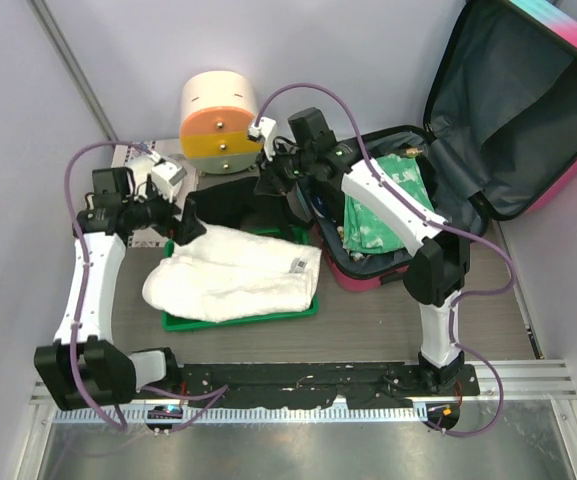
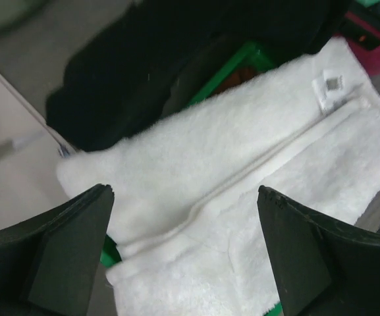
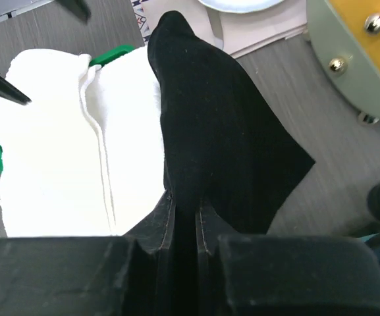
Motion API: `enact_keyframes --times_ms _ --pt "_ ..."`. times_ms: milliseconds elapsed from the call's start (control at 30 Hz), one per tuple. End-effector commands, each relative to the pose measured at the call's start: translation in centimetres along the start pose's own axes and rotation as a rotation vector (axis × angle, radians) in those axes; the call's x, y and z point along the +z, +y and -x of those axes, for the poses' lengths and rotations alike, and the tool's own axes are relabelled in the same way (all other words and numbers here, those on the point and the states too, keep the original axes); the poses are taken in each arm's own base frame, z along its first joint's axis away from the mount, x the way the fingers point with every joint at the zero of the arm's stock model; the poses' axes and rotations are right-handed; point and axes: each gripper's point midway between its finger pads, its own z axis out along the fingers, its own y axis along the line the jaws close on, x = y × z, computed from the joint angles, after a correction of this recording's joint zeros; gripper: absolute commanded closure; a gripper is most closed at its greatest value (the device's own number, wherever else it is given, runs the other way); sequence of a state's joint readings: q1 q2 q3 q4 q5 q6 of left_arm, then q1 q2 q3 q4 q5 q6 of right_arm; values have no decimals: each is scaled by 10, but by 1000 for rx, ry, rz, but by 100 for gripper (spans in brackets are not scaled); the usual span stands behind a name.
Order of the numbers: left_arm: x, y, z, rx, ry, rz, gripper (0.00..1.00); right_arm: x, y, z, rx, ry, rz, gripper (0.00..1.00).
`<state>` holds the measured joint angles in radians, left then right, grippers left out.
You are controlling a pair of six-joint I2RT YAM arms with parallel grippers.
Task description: Open, take out, and arrange the luggage
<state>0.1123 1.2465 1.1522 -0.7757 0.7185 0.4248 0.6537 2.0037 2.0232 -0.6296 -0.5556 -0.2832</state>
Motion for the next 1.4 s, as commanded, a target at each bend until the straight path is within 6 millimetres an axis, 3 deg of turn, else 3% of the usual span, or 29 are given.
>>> enact_keyframes --times_ms 0,33,300,367,500,633,700,767,833,867,967,1000,1067,1200,1267,1367 --pt "-33 -18 84 245 -248 -23 2 -34 20 40 -190 -93 20 99" --pt "-35 -15 91 314 -251 -18 2 -34 20 39 -211 -89 20 99" --pt "6 1 75 422 -160 -68 0 -39 25 45 -229 -100 20 99" --pt "14 -2 75 470 -166 -101 0 -40 26 45 -226 -99 19 99" --pt "37 -24 50 506 -47 -243 1 -43 26 49 -229 -106 13 99" --pt "61 -1 37 464 19 -189 12 -47 26 51 -252 -110 6 99" --pt "66 19 47 460 6 -101 24 -50 24 53 -277 -113 -11 99" --pt "61 29 63 416 -52 -72 37 -56 20 57 -293 -122 -30 99" --pt "55 33 79 395 -90 -47 58 -62 15 62 -300 -135 -52 99" --pt "50 33 86 402 -103 -34 79 -66 11 64 -300 -139 -66 99" --pt "33 32 113 408 -150 17 91 -80 -1 81 -325 -174 -127 99" --pt "23 32 121 409 -165 51 100 -88 -5 91 -336 -195 -152 99" --pt "7 27 139 422 -200 80 100 -97 -10 103 -357 -223 -194 99" --pt "-46 1 174 493 -294 146 100 -125 2 137 -405 -296 -222 99" --pt "-66 -6 182 499 -321 191 100 -133 10 144 -420 -307 -225 99" --pt "-101 -27 184 543 -350 239 100 -146 39 154 -471 -325 -195 99"
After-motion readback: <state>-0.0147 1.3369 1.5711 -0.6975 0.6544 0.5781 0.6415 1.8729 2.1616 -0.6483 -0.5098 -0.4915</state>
